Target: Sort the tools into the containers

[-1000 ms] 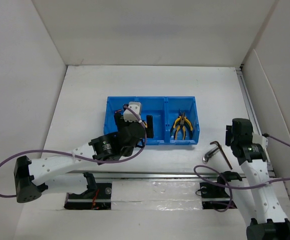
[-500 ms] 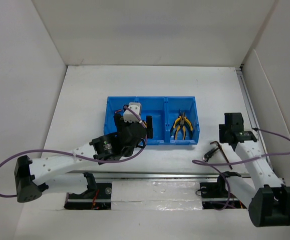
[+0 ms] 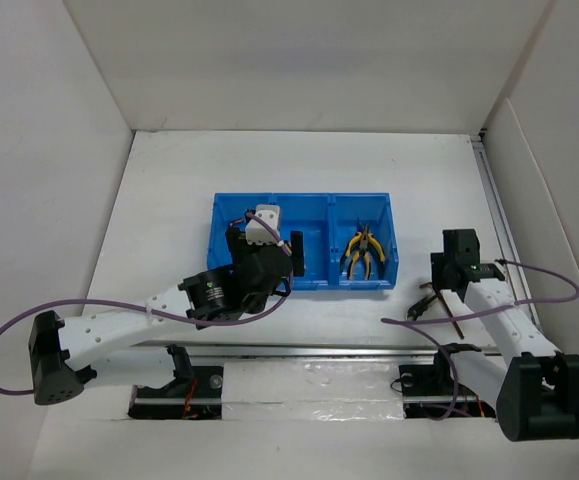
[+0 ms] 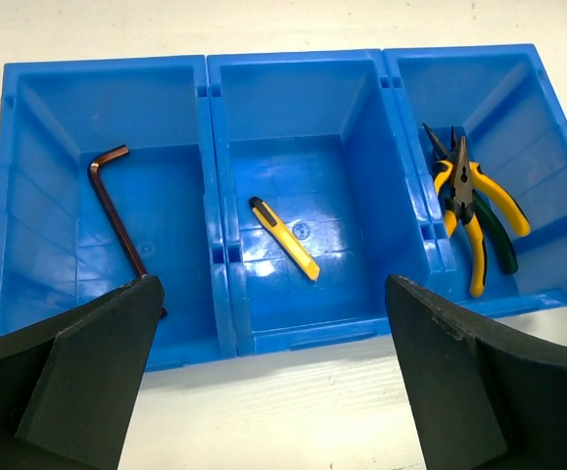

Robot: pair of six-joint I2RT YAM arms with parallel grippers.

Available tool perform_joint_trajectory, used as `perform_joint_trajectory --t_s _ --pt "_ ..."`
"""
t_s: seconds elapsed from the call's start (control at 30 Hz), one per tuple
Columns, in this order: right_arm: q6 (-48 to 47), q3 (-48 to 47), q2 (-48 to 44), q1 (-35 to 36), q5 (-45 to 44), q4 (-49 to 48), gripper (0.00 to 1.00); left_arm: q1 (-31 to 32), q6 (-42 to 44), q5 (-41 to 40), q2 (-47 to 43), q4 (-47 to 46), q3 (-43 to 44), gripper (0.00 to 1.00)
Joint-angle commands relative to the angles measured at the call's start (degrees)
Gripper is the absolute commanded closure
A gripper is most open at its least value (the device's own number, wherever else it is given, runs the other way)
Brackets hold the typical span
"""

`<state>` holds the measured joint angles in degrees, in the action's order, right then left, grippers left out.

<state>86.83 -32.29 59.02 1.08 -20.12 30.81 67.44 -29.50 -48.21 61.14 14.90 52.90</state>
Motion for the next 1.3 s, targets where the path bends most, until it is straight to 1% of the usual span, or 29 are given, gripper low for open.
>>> perform_joint_trajectory --t_s 0.0,0.3,0.43,0.77,0.9,0.97,1.27 --pt "0.2 0.4 -0.2 -0.5 0.1 -2.2 0.53 0.2 -1.1 -1.4 -0.1 0.2 2.4 0.05" --pt "-0.7 0.2 0.0 -0.5 1.0 -0.6 0.53 0.2 -0.8 -1.3 0.6 -0.2 2.3 0.05" --pt "-1.4 2.4 0.4 -0.5 2.6 -4.1 0.53 0.2 -1.0 -1.8 1.0 0.0 2.5 0.05" --pt "-1.9 3.7 2.6 -0.5 1.0 -5.7 0.53 0.2 -1.1 -2.0 1.7 0.2 2.6 0.05" --pt "-2.0 3.6 4.9 -0.5 0.8 -6.5 0.53 0.2 -1.3 -2.2 2.1 0.6 2.8 0.05" --pt "-2.1 2.9 5.9 -0.5 0.7 -6.3 0.55 0.2 -1.3 -2.2 2.2 0.5 2.8 0.05" --pt "-2.8 1.7 6.5 -0.5 0.3 -3.5 0.54 0.2 -1.7 -2.5 3.7 1.3 3.5 0.05"
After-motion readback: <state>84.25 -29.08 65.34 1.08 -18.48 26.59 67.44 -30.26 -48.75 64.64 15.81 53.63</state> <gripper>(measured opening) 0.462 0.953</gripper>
